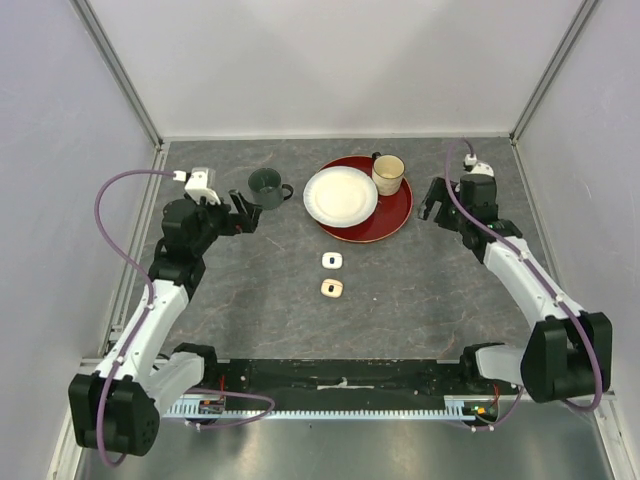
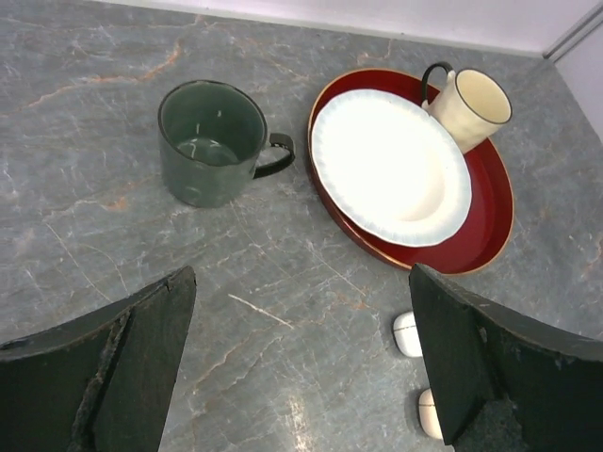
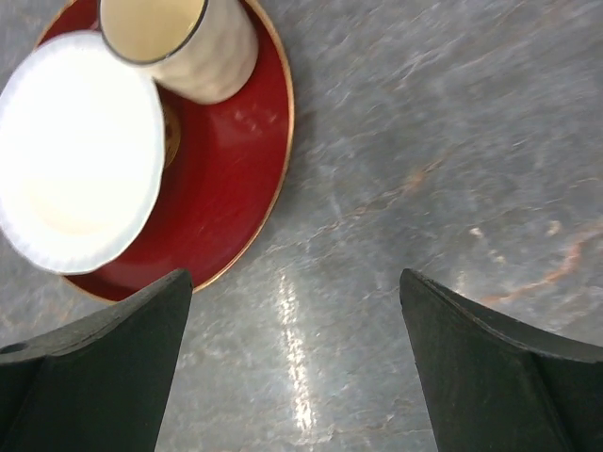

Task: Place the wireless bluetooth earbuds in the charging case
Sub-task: Reset both arms

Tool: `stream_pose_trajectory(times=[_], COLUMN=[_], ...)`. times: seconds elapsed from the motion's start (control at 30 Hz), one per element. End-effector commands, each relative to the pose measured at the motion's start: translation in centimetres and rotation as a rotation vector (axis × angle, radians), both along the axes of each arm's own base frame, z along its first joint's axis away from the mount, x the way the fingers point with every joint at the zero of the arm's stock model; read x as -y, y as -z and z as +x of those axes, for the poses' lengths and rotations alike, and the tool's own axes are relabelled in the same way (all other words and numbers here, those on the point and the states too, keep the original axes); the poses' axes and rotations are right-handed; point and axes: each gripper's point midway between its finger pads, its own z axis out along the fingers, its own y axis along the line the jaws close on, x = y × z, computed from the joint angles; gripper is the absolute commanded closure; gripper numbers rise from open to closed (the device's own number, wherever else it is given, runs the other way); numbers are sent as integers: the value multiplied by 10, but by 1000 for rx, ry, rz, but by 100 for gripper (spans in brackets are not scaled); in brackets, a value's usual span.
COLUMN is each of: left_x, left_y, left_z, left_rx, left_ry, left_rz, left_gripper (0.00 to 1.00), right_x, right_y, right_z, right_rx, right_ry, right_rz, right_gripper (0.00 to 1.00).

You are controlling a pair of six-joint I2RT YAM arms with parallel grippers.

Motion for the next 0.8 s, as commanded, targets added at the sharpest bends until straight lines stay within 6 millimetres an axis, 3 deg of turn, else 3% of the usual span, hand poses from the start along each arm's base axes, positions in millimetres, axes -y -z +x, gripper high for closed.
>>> stream_pose_trajectory(times=[0.0,0.07,0.1,0.13,0.17,0.2,0.33,0.5,0.77], left_x=[5,0,1,1,0,-2,-12,-21,-36], left_y=[-21,-16,-20,-22,-15,-23,-16,-7,10], left_z=[5,6,3,1,-1,-6,-10,-9,-9], left_rx=[14,9,39,62,77,117,146,124,114], left_ry=[53,2,8,10,-3,-8,-51,-108,-183], left_rz=[-41,-78,-90,-96,-107,-112,-81,-69,-28], left_gripper=[0,0,0,0,0,0,0,0,0], right_x=[52,68,77,80,83,89,100,92,79], right_y=[-29,-27,-14,-23,-21,-11,-13,-20,-12], right_z=[6,2,-5,-1,-2,-8,-8,-7,-17], right_rx=[179,218,211,268,276,267,340,412,450], right_ry=[259,337,365,353,353,361,431,413,310], right_rz=[-134,-170,-207,-242,-272,-311,-326,-308,-366], right_gripper=[2,2,2,2,2,2,2,2,2])
